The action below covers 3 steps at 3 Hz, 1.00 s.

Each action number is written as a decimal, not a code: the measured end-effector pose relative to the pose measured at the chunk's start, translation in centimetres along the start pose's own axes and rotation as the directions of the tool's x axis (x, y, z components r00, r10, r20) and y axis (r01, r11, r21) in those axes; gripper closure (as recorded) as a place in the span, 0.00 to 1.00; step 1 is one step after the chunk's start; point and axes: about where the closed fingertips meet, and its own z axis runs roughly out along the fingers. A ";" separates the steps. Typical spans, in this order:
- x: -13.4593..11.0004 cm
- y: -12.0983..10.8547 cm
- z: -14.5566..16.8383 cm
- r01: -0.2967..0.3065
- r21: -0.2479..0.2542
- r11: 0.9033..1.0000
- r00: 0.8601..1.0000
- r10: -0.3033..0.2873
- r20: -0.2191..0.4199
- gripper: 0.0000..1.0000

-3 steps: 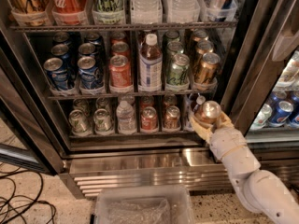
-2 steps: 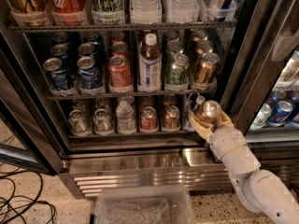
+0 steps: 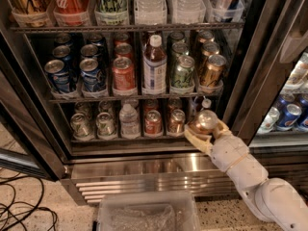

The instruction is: Pick orange can from bottom shelf of fridge

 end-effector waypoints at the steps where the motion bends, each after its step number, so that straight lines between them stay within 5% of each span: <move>1: -1.0 4.1 -0.7 -0.014 -0.165 0.986 1.000 0.018 0.020 1.00; 2: -2.8 7.4 -2.2 -0.005 -0.318 0.948 1.000 0.014 0.025 1.00; 3: -5.2 11.0 -4.2 0.043 -0.457 0.888 0.999 -0.033 0.029 1.00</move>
Offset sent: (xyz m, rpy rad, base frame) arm -0.1228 0.0946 0.0216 -0.1078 0.0168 0.6070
